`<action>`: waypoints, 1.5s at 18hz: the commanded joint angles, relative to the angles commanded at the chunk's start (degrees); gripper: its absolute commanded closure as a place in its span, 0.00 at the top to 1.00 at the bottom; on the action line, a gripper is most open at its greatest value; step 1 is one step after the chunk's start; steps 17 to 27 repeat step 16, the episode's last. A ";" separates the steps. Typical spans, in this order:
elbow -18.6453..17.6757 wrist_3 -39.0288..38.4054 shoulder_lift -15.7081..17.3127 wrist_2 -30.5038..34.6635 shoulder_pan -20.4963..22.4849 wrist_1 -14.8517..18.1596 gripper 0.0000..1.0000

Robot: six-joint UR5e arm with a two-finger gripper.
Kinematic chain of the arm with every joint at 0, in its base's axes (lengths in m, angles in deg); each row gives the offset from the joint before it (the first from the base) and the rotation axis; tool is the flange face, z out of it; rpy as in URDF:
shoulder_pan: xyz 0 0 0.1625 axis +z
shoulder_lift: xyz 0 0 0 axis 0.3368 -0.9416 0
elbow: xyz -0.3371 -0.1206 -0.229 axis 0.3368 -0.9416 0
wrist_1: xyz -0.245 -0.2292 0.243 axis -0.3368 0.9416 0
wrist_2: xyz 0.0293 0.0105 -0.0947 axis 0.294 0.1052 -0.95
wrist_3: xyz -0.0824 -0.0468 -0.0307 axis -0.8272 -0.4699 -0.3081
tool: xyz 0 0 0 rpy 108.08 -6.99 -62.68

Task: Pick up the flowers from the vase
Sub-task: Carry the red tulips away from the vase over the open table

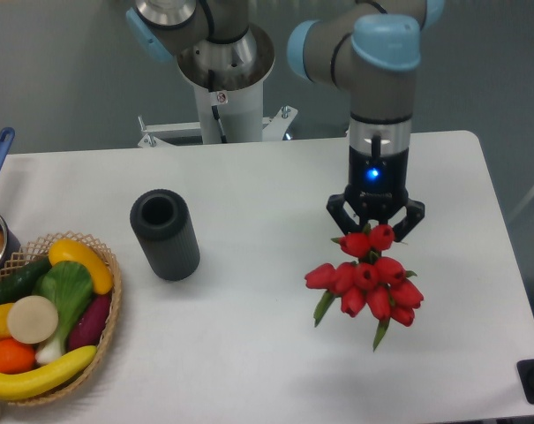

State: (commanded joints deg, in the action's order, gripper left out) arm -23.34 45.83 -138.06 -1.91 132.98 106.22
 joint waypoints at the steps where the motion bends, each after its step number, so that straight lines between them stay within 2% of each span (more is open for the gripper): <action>1: 0.61 0.00 -0.79 1.05 -0.09 0.18 0.00; 5: 2.63 0.09 -3.17 5.80 -1.14 1.32 0.00; 10: 4.40 3.42 -3.52 8.08 -1.14 8.43 0.00; 16: 4.05 3.69 -4.67 10.64 -1.23 8.62 0.00; 27: 4.05 3.69 -4.67 10.64 -1.23 8.62 0.00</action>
